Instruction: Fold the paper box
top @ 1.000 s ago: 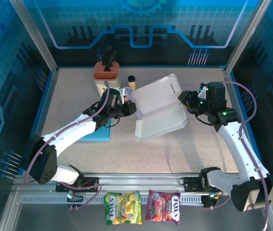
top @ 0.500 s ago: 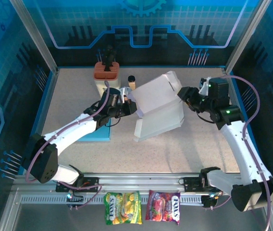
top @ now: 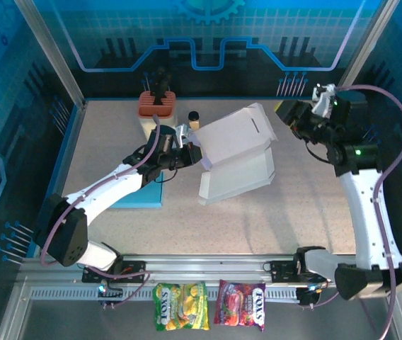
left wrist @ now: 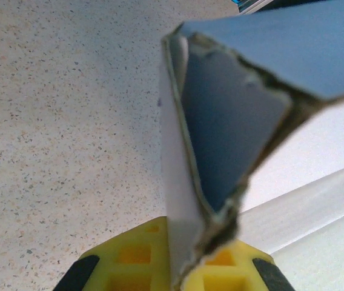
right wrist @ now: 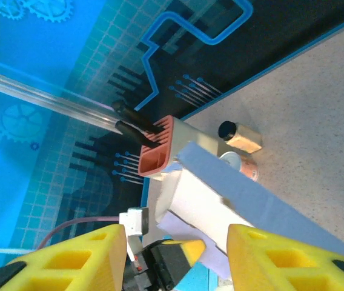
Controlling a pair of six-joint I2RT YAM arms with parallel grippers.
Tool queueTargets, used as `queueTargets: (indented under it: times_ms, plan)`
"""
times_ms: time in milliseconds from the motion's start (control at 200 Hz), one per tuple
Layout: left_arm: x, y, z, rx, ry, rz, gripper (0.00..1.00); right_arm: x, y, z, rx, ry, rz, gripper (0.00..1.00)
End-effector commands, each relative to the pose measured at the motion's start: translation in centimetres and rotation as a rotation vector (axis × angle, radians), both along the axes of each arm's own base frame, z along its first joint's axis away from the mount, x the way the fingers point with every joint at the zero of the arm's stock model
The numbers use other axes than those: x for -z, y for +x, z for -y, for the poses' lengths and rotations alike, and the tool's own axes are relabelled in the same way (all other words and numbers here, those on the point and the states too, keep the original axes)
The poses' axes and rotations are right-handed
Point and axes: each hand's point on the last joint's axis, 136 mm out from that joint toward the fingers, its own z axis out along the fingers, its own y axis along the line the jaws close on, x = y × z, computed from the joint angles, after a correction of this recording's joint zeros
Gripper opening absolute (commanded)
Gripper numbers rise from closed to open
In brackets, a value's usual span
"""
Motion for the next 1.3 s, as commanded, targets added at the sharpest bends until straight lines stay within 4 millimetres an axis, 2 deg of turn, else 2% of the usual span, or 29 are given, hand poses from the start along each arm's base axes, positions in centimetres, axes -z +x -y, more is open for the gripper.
queueTargets:
  times_ms: [0, 100, 335, 530, 715, 935, 1141, 1206, 1296]
  plan:
    - [-1.9, 0.7, 0.6, 0.026, -0.023, 0.044, 0.00, -0.7, 0.4, -2.0, -0.036, -0.089, -0.026, 0.48]
    - [-1.8, 0.7, 0.5, 0.025, -0.013, 0.043, 0.00, -0.7, 1.3, -3.5, -0.041, -0.171, -0.045, 0.48]
    - [-1.7, 0.7, 0.5, 0.023, -0.009, 0.040, 0.00, 0.2, 3.8, -6.1, -0.046, -0.193, -0.069, 0.48]
    - [-1.5, 0.8, 0.3, 0.015, -0.002, 0.036, 0.00, 0.5, 5.2, -6.7, -0.016, -0.269, -0.072, 0.48]
    - [-1.6, 0.8, 0.3, 0.015, -0.001, 0.038, 0.00, 1.9, 5.6, -6.7, -0.012, -0.318, -0.092, 0.47]
    - [-1.5, 0.8, 0.3, 0.013, 0.000, 0.036, 0.00, 2.5, 5.5, -6.8, -0.027, -0.324, -0.105, 0.47]
    - [-1.7, 1.0, 0.3, 0.011, 0.000, 0.041, 0.00, 4.2, 5.4, -7.9, -0.076, -0.307, -0.154, 0.47]
    - [-1.6, 0.9, 0.3, 0.011, 0.002, 0.040, 0.00, 4.0, 5.3, -8.5, -0.101, -0.291, -0.149, 0.47]
    - [-1.5, 0.9, 0.3, 0.010, 0.004, 0.036, 0.00, 2.5, 4.7, -9.2, -0.132, -0.262, -0.111, 0.47]
